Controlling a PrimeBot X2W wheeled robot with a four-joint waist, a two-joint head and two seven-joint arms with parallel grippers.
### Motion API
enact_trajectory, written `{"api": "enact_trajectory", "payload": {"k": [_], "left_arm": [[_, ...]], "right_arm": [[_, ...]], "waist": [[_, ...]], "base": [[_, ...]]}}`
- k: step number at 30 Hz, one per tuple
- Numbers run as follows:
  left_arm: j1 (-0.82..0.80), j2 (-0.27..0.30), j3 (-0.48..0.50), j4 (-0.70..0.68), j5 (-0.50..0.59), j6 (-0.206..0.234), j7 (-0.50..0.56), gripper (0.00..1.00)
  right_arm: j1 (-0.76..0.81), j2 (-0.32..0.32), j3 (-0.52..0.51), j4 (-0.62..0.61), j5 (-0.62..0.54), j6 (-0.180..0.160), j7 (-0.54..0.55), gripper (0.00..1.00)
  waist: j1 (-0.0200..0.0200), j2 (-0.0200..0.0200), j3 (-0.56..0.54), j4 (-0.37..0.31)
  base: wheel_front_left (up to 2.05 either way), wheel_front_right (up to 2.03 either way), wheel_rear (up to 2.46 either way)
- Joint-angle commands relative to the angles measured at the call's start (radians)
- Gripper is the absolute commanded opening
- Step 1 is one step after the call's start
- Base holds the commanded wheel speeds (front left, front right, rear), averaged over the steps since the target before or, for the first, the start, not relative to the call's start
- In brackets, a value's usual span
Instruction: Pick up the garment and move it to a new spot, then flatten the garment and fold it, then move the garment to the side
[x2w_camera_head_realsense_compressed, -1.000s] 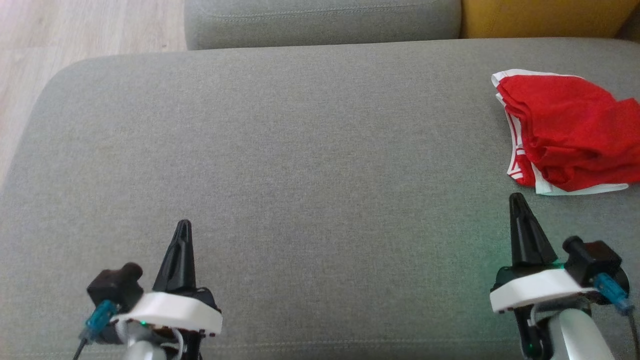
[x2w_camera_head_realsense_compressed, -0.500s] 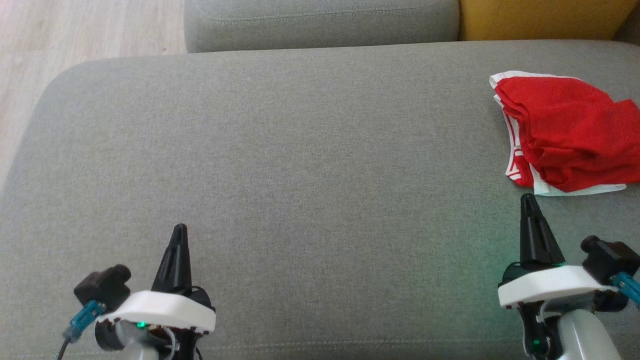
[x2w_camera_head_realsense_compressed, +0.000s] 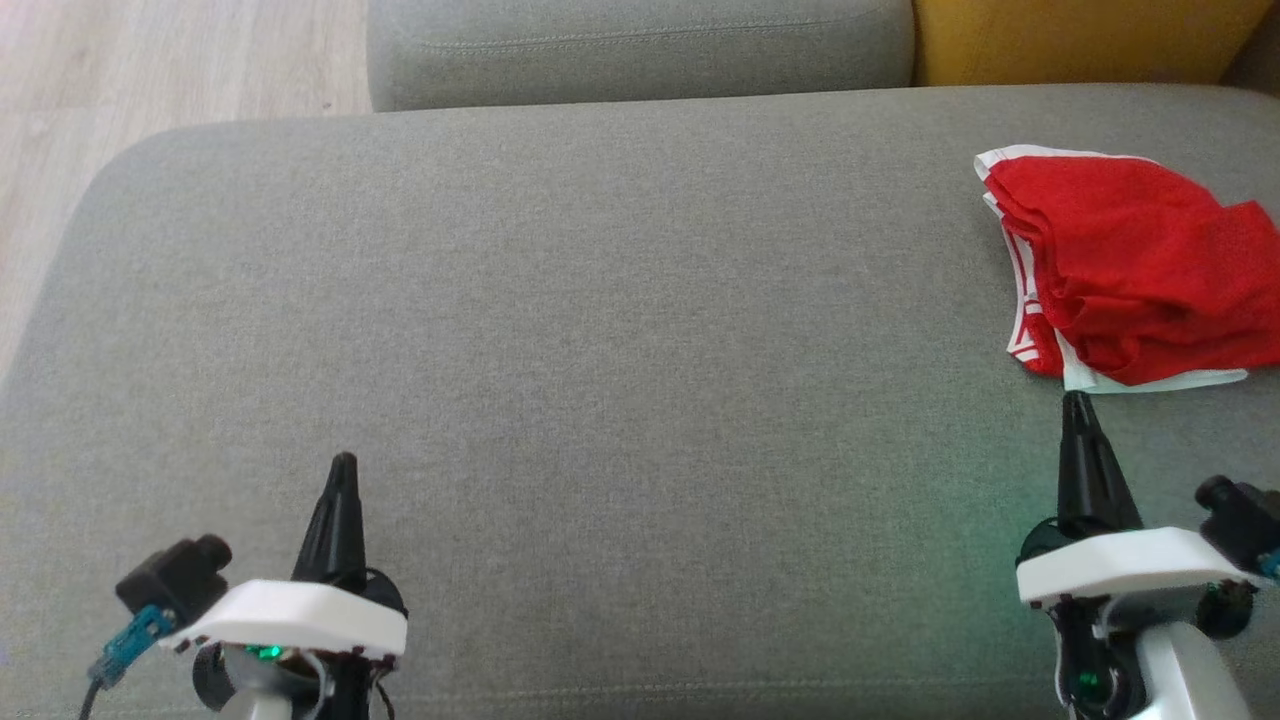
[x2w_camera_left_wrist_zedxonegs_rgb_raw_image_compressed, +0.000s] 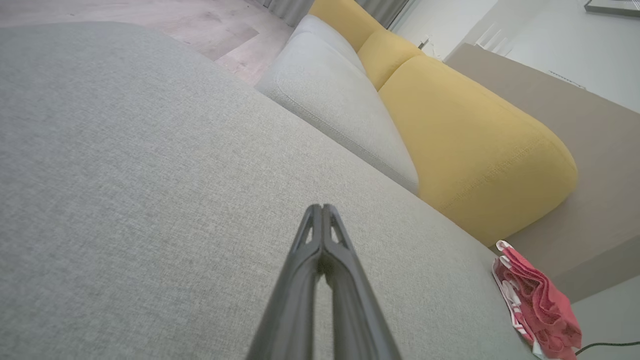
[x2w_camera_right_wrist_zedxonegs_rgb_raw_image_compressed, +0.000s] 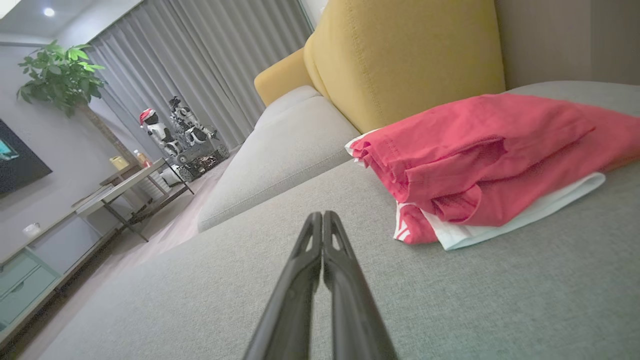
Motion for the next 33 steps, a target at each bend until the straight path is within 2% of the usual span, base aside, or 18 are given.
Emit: {"api": "enact_trajectory", "payload": {"k": [1, 33], "left_arm": [[-0.056, 0.015, 0.021, -0.027, -0.027, -0.008, 0.005, 0.00], [-0.078, 0.023, 0.079, -0.002, -0.361, -0.042, 0.090, 0.00]], "right_arm": [[-0.041, -0.002, 0.000, -0.034, 0.032, 0.000, 0.008, 0.00], [-0.043, -0.003, -0.027, -0.033, 0.420, -0.001, 0.097, 0.00]], "waist": [[0.0000, 0.0000, -0.001, 0.000], [0.0000, 0.0000, -0.016, -0.006]], "base": [[0.00, 0.00, 0.00], [0.00, 0.00, 0.00]]}}
